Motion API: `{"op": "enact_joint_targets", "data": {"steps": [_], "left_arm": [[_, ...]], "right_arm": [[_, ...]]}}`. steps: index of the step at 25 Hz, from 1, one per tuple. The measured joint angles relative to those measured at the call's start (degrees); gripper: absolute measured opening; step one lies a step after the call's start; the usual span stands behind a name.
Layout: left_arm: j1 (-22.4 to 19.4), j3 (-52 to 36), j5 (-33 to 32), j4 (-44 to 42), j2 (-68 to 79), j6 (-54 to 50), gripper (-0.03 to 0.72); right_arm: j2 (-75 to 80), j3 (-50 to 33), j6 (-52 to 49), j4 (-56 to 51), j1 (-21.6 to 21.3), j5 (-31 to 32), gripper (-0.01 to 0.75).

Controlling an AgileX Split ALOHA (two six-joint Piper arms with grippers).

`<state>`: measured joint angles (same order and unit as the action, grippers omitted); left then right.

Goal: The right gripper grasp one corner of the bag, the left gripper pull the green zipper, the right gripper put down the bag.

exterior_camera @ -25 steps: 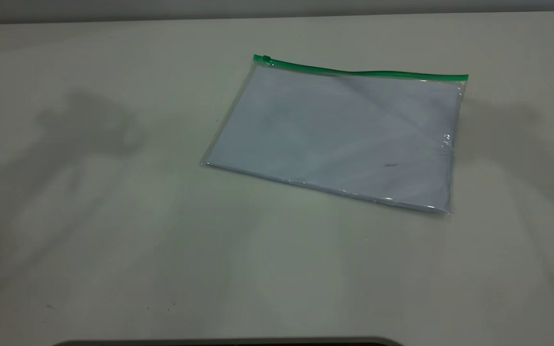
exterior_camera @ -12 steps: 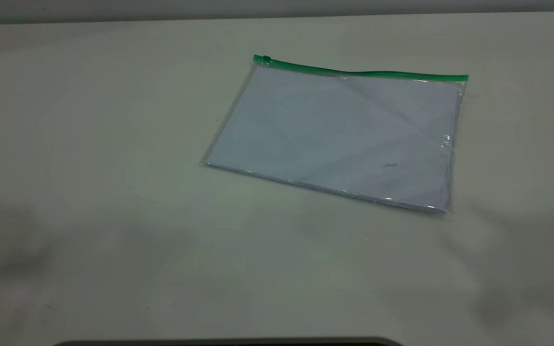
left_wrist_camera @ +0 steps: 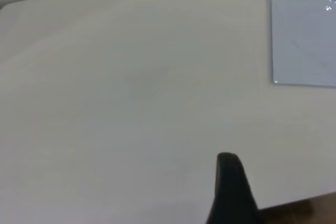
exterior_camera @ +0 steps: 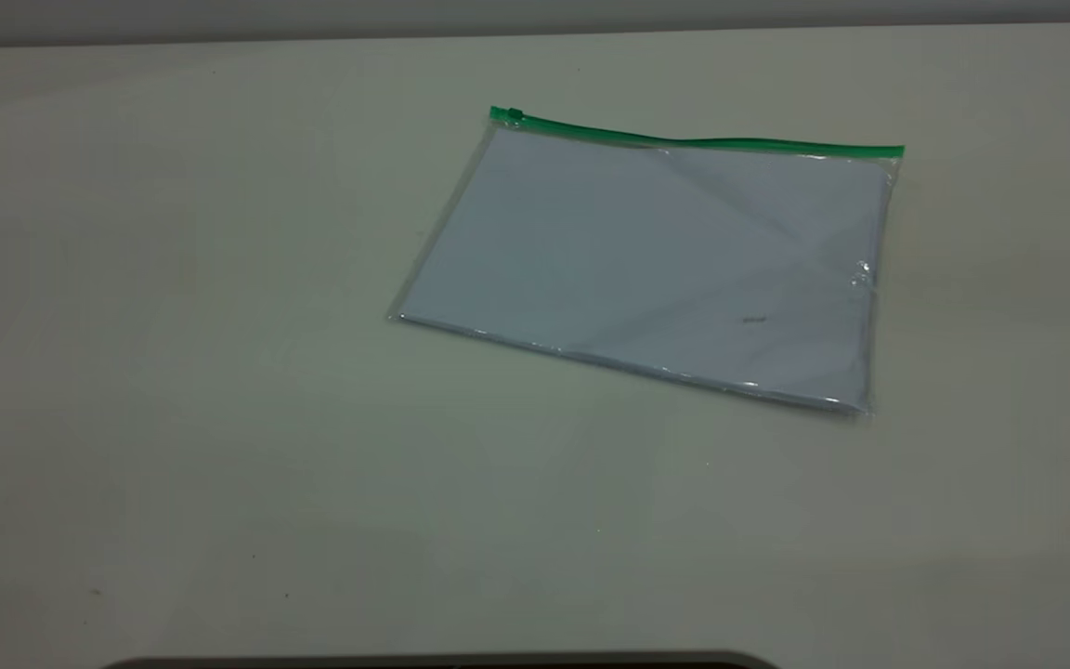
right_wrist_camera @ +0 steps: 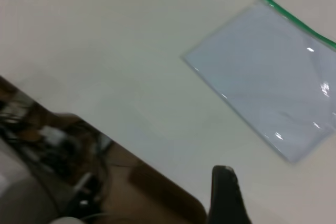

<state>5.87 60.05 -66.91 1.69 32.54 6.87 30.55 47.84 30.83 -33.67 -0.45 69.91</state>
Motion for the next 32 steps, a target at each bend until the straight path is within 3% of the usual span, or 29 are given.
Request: {"op": "enact_joint_targets", "data": {"steps": [8, 14, 24, 32], "left_arm": [[0.0, -13.58, 0.0, 0.17, -14.62, -1.04, 0.555], [0.0, -20.9, 0.0, 0.17, -21.24, -1.59, 0.555], [0.0, -30.02, 0.27, 0.59, -25.13, -1.75, 0.555], [0.0, -32.08, 1.76, 2.63, -25.13, -0.49, 0.555]], "right_arm": [[-23.37, -11.9, -7.75, 12.66, 0.0, -0.2, 0.557], [-31.45, -18.87, -11.06, 18.39, 0.0, -1.14, 0.557], [-31.48, -20.06, -11.5, 19.49, 3.09, -3.72, 0.557], [-31.48, -20.13, -11.5, 19.53, 3.87, -3.88, 0.557]]}}
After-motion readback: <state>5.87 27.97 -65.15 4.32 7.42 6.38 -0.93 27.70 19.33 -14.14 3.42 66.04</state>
